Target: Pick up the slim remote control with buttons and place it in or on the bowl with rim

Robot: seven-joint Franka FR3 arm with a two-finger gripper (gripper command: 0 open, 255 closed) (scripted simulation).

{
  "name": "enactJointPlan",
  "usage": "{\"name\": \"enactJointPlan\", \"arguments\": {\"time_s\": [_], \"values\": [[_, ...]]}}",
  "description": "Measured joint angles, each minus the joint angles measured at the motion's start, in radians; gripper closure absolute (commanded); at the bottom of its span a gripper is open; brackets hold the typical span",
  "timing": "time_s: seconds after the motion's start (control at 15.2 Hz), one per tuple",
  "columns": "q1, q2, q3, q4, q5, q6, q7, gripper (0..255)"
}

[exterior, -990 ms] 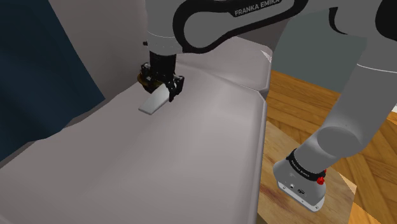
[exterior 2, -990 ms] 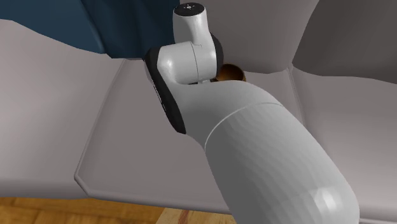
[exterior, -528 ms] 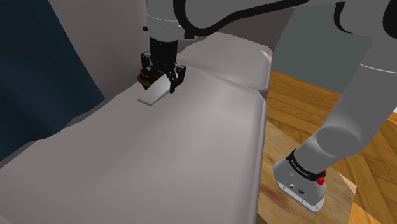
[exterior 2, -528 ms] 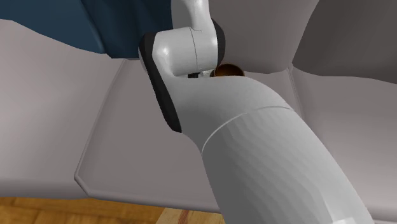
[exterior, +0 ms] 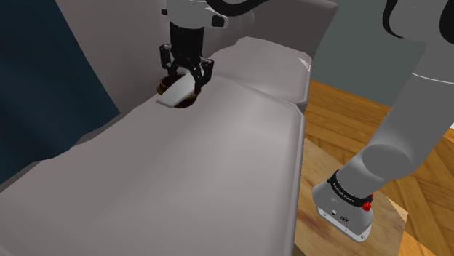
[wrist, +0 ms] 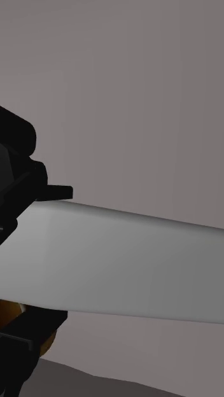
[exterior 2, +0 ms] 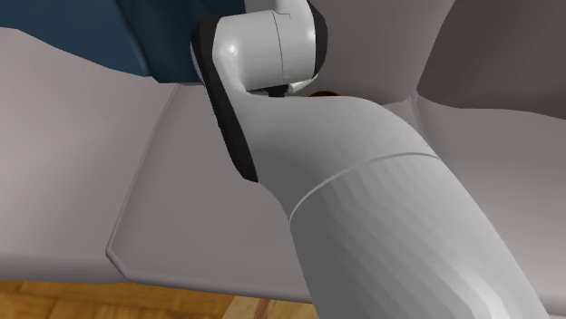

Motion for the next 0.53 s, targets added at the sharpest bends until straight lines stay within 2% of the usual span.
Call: {"name": "enactJointPlan", "arguments": {"time_s": [0.13,0.53], "values": [[-0.006,0.025,-0.013,0.041,-0.015,-0.022,-0.023,255],[0.027,0.197,-0.076,0.263,-0.116,-0.102,-0.084,255]]}}
